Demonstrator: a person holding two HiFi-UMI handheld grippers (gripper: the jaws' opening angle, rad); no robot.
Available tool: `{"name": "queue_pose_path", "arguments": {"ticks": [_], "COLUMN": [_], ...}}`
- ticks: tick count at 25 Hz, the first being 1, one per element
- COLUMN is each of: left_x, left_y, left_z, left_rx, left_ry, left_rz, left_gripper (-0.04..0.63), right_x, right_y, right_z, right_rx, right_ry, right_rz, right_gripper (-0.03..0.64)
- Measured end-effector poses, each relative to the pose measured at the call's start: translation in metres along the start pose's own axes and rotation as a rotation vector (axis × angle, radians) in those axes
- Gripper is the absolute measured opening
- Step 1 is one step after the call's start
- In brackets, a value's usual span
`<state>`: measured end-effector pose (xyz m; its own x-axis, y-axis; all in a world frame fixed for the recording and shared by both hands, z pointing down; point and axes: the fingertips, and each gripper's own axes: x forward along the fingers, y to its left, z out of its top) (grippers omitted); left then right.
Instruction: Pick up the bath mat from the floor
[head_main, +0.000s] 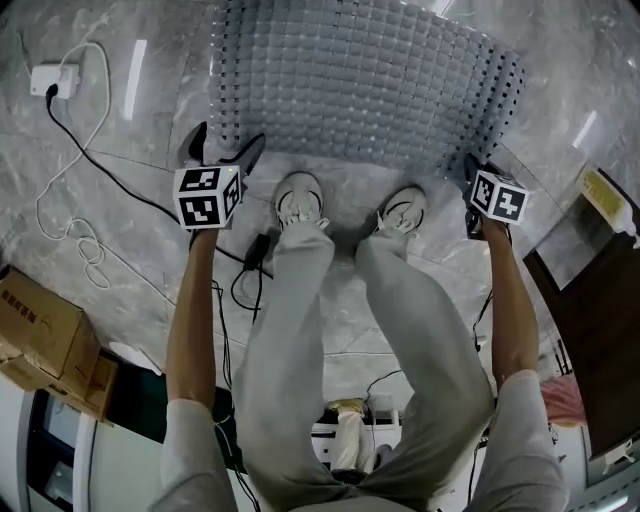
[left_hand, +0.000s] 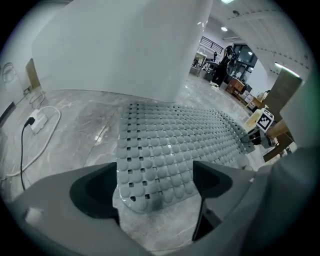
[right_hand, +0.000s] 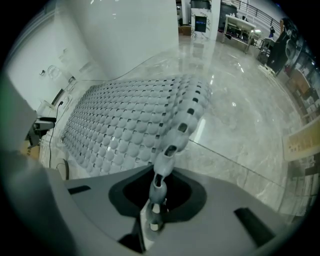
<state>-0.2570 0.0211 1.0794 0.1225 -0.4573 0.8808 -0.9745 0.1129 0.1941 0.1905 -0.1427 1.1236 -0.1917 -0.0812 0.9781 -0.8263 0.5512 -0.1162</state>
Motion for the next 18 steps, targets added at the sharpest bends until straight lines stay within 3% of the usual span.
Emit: {"name": "queue_pose_path", "arguments": {"ticks": [6,18], "left_x": [0.033,0.068], "left_y": [0.011,0.03], "left_z": [-0.014,-0.026], "left_rx": [-0.013,0.011], "left_ry": [0.057,0.094], "left_rz": [-0.007,0.087], "left_gripper": [0.482,0.485], "right_x": [0.004,0.008], "right_y": [-0.001,-0.002], "right_z": [-0.001,-0.002], "right_rx": [-0.022,-0.016], "right_ry": [0.001,-0.017], "right_rz": [0.007,0.024], "right_gripper": [0.057,0.057]}}
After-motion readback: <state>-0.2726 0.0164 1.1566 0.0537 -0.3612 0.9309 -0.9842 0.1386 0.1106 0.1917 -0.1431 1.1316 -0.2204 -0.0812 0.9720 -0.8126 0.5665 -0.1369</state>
